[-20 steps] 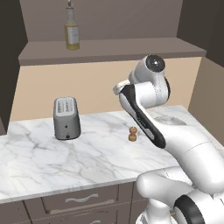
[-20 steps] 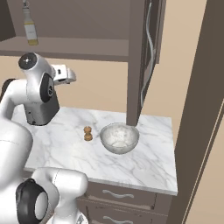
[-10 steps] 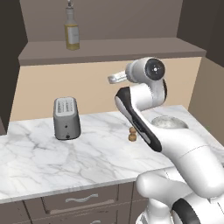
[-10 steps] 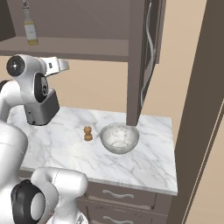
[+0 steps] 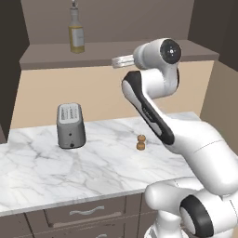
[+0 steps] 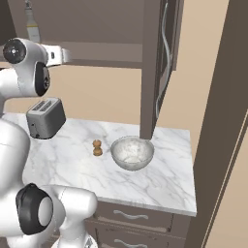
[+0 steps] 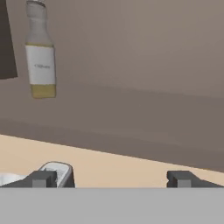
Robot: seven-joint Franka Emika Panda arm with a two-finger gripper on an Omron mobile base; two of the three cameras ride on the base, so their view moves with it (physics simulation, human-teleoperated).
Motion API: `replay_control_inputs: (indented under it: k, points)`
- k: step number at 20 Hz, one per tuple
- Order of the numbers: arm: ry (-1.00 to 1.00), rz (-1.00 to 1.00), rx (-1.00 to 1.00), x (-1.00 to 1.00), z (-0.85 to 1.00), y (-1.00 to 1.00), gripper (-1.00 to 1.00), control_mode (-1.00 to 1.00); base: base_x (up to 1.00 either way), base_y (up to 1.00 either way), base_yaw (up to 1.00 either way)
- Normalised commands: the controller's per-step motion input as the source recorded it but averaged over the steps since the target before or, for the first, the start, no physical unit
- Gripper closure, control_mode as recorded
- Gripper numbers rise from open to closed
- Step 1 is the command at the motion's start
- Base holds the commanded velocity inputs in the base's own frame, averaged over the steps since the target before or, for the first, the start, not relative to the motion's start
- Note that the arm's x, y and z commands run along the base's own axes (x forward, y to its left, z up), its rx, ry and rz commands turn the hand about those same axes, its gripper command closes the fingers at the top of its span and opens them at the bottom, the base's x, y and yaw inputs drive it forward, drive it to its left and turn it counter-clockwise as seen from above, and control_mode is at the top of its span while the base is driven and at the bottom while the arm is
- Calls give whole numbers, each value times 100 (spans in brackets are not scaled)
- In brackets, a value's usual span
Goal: Retrieve the bottle and the shaker from the cabinet and place them next to the mixing bowl on the counter. Then add garlic from the fridge to the mixing bowl.
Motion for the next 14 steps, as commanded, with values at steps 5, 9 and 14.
replay_control_inputs:
  k: [5, 9, 14]
  points:
    - [0, 3, 8, 0, 20, 34, -100, -100, 0, 0, 0]
    - [0, 1, 2, 0, 4, 48, -100, -100, 0, 0, 0]
    - [0, 0, 0, 0, 21, 38, -100, -100, 0, 0, 0]
